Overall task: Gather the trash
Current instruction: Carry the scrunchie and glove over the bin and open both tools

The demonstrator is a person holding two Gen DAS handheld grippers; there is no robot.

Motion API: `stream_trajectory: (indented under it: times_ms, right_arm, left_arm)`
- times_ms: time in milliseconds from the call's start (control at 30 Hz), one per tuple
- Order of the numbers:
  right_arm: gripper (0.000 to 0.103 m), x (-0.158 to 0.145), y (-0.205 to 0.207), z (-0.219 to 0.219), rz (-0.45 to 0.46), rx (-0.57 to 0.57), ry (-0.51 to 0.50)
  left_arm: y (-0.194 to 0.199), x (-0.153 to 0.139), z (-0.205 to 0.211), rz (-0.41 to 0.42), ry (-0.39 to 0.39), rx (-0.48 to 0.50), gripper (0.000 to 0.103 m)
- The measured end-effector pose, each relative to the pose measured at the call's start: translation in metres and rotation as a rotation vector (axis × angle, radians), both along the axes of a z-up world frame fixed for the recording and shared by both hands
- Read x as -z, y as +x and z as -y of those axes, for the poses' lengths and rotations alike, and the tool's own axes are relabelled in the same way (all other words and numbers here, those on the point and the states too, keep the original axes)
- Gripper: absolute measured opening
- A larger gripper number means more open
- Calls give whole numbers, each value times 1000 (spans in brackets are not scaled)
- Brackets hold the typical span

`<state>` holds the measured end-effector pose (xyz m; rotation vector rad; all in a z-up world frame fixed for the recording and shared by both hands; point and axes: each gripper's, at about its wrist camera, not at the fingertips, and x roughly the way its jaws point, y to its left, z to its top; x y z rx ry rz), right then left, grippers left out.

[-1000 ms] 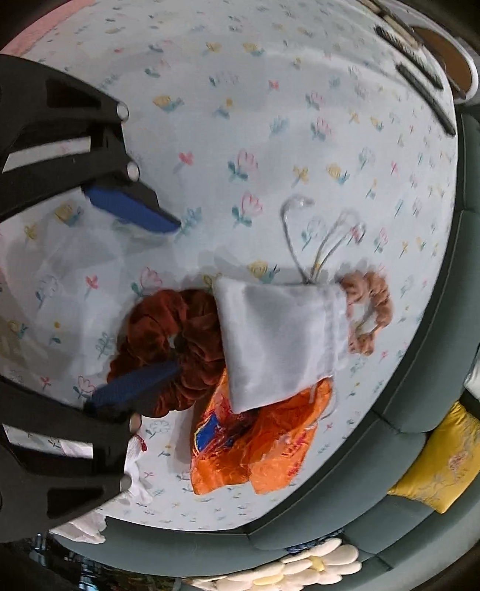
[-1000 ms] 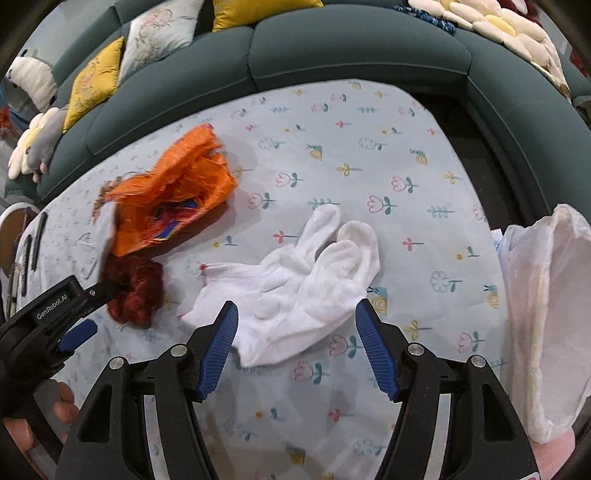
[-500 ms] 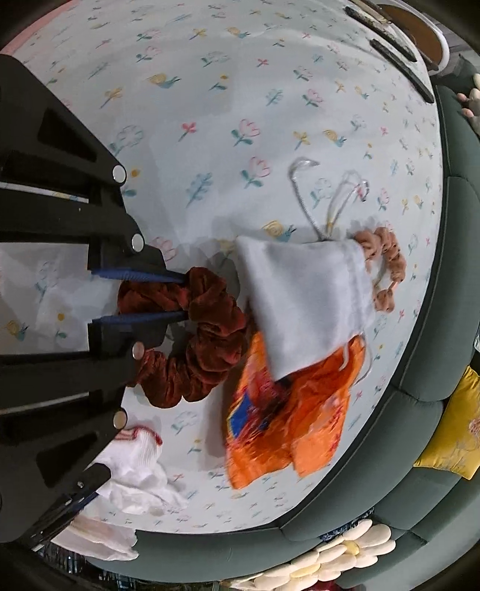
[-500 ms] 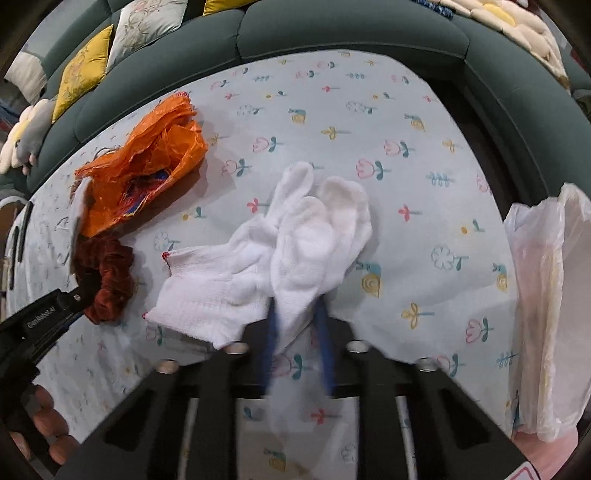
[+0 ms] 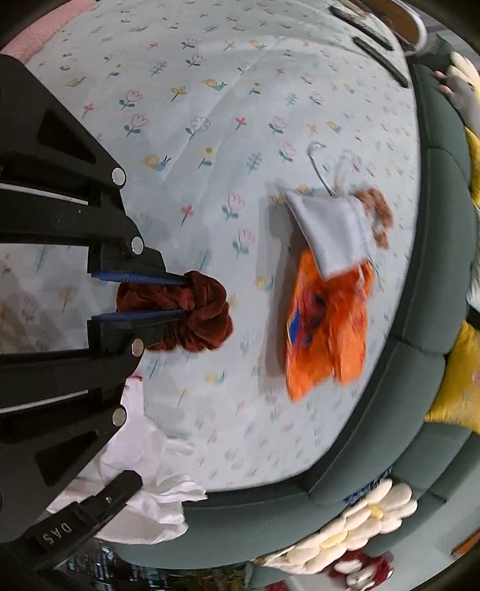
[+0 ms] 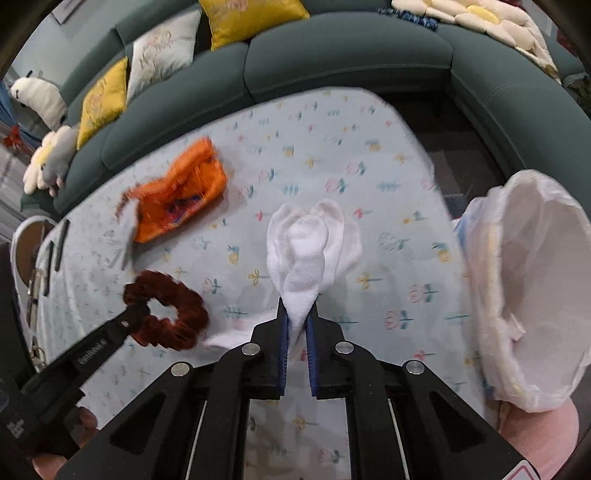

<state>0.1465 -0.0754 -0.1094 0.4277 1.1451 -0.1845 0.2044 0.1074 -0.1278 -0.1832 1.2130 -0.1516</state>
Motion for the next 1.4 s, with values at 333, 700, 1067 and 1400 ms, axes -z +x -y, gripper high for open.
stream_trajectory:
  times_ms: [333, 700, 1067, 1400]
  right_arm:
    - [9, -72, -47, 39, 170, 65, -8]
    - [9, -131, -108, 105, 311, 164, -62]
    - [9, -144, -155, 167, 356, 275, -83]
    - [9, -142, -179, 206, 366, 351, -86]
  left_arm:
    - [-37, -70, 61, 136, -24, 146, 12]
    - [-86, -122, 145, 230, -71, 323, 12]
    - [-119, -139, 225, 262, -88, 478, 12]
    - [-129, -136, 270, 248, -106, 548, 15]
